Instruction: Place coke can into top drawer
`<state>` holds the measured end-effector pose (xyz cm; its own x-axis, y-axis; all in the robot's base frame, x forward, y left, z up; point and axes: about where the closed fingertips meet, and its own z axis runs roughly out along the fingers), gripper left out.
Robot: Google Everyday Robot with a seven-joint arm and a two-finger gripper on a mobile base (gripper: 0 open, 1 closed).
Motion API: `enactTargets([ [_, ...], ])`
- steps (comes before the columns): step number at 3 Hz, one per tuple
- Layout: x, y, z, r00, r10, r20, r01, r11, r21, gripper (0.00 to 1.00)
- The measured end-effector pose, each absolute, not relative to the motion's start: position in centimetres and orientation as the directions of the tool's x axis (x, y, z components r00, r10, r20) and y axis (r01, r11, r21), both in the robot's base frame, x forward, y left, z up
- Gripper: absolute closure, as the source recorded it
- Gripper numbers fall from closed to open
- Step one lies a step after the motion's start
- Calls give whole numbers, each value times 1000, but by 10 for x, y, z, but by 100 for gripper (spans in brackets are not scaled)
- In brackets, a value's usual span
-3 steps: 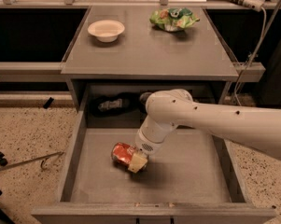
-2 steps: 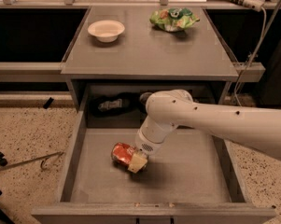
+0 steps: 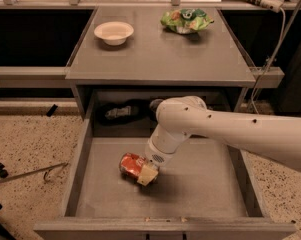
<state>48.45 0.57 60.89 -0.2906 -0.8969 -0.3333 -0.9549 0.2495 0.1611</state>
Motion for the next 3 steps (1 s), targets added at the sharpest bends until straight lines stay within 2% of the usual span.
enactTargets([
  [1, 484, 6, 609, -291, -897, -333, -955, 249, 161, 12],
  [2, 484, 6, 609, -291, -897, -333, -955, 249, 161, 0],
  [3, 484, 6, 609, -291, -897, -333, -955, 249, 161, 0],
])
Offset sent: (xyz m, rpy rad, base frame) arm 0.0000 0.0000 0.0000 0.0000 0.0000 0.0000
